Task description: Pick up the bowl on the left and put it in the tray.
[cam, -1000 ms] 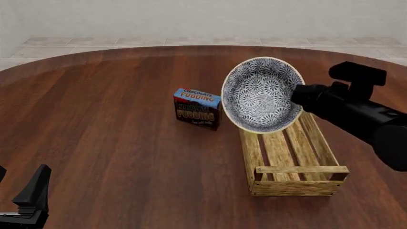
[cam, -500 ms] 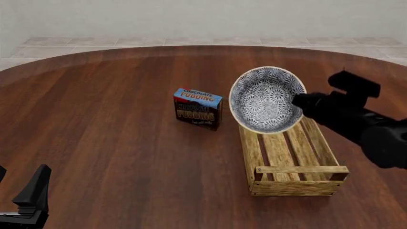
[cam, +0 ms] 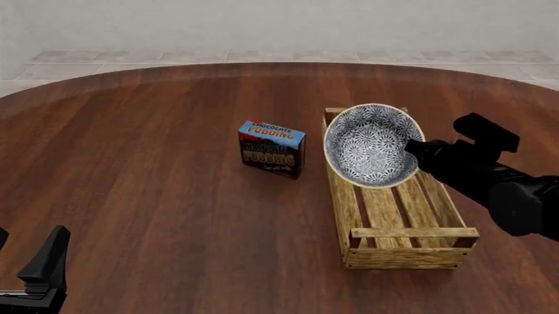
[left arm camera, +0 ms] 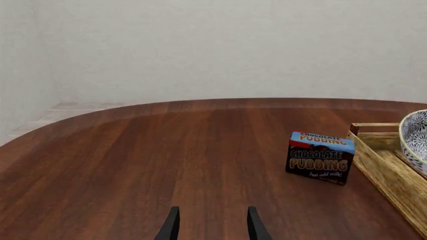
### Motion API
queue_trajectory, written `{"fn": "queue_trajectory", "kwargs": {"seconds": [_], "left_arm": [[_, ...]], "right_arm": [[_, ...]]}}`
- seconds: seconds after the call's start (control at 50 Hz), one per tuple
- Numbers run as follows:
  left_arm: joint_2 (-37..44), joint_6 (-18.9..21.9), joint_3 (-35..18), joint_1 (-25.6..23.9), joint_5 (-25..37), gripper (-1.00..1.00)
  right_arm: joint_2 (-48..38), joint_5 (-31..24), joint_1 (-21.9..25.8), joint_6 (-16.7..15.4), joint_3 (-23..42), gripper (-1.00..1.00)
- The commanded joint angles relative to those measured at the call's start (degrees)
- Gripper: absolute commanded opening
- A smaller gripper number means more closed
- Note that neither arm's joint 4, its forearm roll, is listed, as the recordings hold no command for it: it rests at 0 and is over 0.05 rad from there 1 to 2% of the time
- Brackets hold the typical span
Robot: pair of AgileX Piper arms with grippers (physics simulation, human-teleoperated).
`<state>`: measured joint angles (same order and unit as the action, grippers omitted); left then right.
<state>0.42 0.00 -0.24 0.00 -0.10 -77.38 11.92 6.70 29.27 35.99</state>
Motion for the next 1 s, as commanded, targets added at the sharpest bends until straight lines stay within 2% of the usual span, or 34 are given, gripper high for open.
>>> {"fn": "queue_trajectory", "kwargs": {"seconds": [0.02,0.24,0.68,1.0], "left_arm": [[0.0,0.0,0.0,0.0,0.0,1.0],[0.0,0.0,0.0,0.0,0.0,1.0],[0.0,0.0,0.0,0.0,0.0,1.0],[0.0,0.0,0.0,0.0,0.0,1.0]], "right_arm": [[-1.3,2.2,-0.7,2.1,-1.0,-1.0],[-1.8,4.5,-0.8,3.8,-2.5,-1.0],[-2.7,6.0,-2.7,4.8,-2.7,-1.0],[-6.1,9.6,-2.5,6.3,-3.5,-1.0]]}}
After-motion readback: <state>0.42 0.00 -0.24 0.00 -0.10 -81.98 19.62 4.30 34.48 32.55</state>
